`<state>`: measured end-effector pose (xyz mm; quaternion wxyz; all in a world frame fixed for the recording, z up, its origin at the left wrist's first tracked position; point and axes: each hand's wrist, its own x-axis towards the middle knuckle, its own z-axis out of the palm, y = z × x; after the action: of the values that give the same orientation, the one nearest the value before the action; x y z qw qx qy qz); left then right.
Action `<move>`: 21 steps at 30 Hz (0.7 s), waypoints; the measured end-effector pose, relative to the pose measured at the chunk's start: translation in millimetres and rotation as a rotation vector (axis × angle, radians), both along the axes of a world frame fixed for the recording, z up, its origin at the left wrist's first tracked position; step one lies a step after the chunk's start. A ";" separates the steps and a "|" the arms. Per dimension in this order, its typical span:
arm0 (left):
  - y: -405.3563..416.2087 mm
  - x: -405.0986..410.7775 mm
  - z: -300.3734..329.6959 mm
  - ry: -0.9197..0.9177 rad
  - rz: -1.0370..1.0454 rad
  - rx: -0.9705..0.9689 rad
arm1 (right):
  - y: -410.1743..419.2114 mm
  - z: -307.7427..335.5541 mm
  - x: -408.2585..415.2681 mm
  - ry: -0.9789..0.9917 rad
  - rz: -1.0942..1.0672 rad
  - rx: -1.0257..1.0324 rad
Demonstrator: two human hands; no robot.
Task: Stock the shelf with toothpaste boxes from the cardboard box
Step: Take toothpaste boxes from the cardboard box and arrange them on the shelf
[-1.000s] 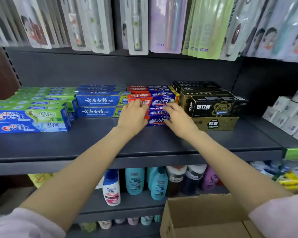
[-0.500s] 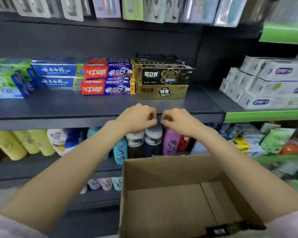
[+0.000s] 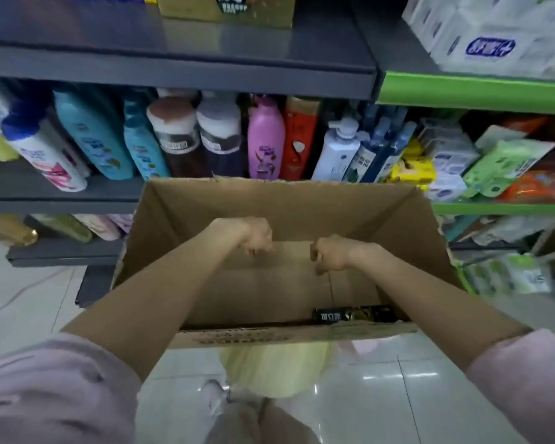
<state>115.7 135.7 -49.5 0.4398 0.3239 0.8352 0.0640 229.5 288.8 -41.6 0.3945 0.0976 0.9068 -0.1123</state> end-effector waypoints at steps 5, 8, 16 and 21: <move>6.3 8.7 -53.2 -0.086 0.016 -0.094 | 9.4 -69.5 13.5 -0.135 0.068 -0.023; 2.0 8.1 -75.9 -0.090 0.013 -0.093 | 10.9 -104.1 21.1 -0.141 0.143 -0.028; -11.3 11.0 -99.4 -0.142 0.120 -0.065 | 6.5 -140.6 30.9 -0.256 0.137 -0.062; -11.7 14.7 -100.7 -0.101 0.167 -0.022 | 6.2 -131.8 15.7 -0.257 -0.034 -0.201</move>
<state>130.4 123.9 -150.2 0.4779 0.2446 0.8368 0.1074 245.1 295.0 -173.4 0.5129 0.0867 0.8313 -0.1956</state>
